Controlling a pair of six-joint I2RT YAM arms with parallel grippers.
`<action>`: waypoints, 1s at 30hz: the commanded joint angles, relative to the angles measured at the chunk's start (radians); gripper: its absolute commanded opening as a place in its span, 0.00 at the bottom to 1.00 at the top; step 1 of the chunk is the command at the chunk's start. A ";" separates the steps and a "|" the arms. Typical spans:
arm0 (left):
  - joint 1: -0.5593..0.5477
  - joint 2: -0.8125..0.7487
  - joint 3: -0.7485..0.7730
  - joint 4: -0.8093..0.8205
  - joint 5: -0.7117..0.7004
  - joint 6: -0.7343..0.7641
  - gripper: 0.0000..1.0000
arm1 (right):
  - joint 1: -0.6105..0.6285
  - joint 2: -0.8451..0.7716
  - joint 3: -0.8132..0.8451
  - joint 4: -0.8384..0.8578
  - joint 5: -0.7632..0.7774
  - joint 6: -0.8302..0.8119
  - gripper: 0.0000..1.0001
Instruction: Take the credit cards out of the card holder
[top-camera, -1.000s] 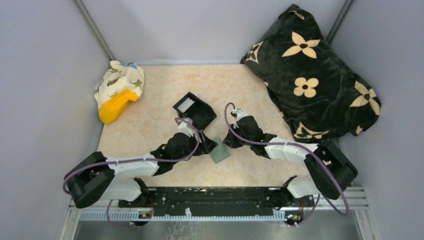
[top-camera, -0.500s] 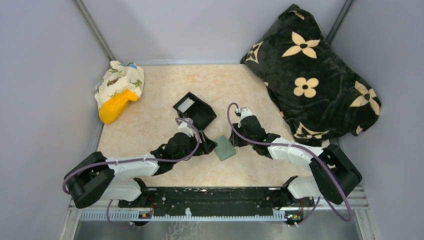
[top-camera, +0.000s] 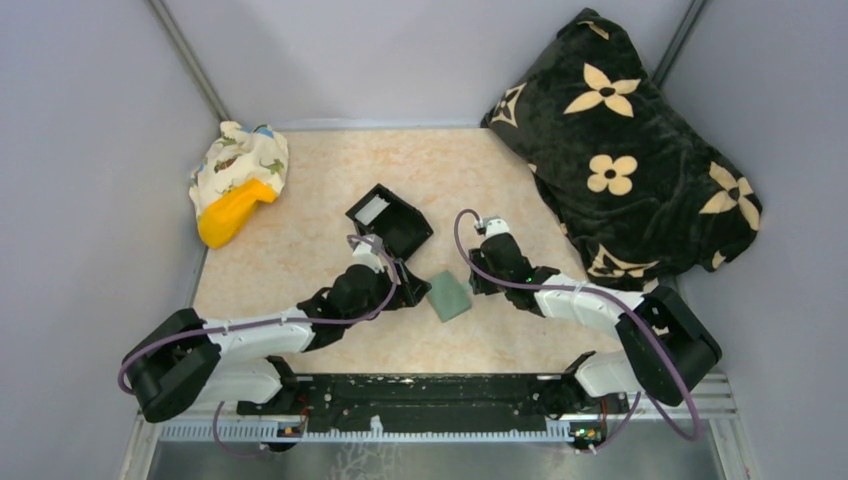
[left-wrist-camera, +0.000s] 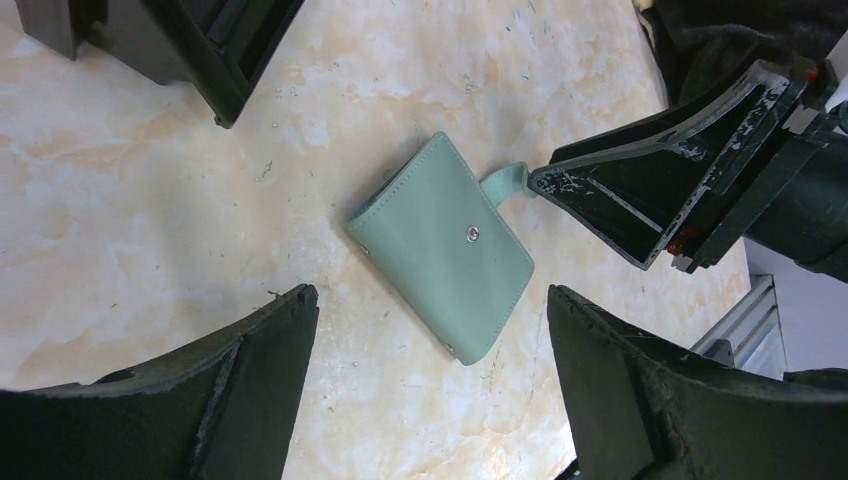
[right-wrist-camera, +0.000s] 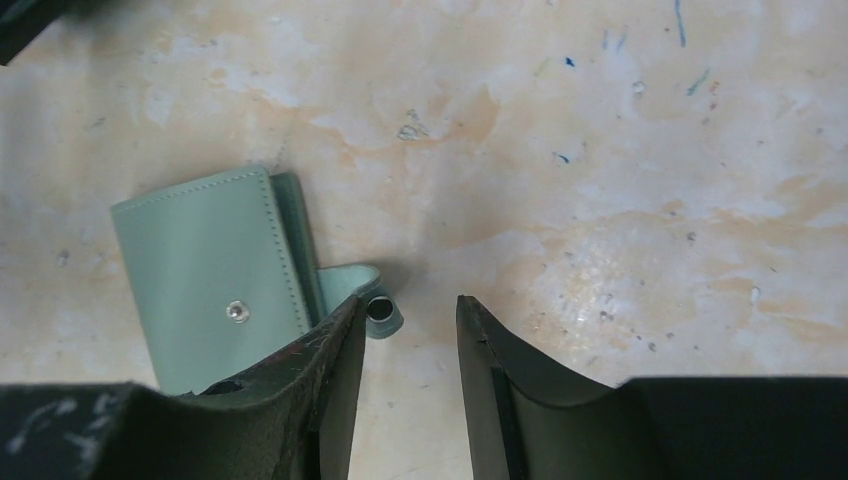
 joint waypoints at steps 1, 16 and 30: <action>-0.001 0.004 0.029 0.004 -0.012 0.019 0.90 | -0.008 -0.005 0.022 -0.027 0.093 -0.032 0.39; -0.002 0.036 0.027 0.030 0.006 0.022 0.90 | -0.005 -0.225 0.047 -0.021 -0.036 -0.075 0.43; -0.002 0.011 0.018 0.017 -0.008 0.028 0.90 | 0.132 -0.040 0.052 0.120 -0.108 0.036 0.00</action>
